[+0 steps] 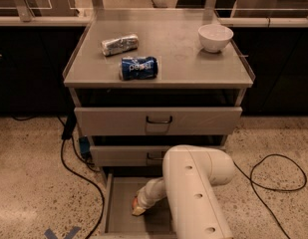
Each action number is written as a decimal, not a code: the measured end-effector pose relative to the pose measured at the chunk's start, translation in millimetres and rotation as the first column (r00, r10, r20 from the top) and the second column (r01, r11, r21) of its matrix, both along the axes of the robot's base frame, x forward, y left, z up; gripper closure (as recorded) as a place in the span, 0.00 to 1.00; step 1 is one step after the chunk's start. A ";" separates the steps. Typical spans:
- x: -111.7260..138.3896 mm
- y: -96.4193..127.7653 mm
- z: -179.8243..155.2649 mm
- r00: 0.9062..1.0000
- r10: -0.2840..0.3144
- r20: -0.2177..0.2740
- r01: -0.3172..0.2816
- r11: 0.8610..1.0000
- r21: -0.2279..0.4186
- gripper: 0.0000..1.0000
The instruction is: Pick apple from bottom drawer and place on counter
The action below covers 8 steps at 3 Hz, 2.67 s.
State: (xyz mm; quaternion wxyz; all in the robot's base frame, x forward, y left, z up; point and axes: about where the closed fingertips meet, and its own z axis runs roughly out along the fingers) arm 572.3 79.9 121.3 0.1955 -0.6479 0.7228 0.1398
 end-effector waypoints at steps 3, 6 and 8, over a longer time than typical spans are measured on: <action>-5.8 -18.6 71.8 0.999 -0.009 0.041 0.007 0.999 0.042 1.00; -27.1 -40.9 174.9 0.991 -0.017 0.131 0.012 0.999 0.039 1.00; -30.8 -51.0 253.9 0.976 0.004 0.218 -0.011 1.000 0.030 1.00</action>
Offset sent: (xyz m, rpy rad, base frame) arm -0.0036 -0.0121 0.0590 0.0441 -0.0264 0.0049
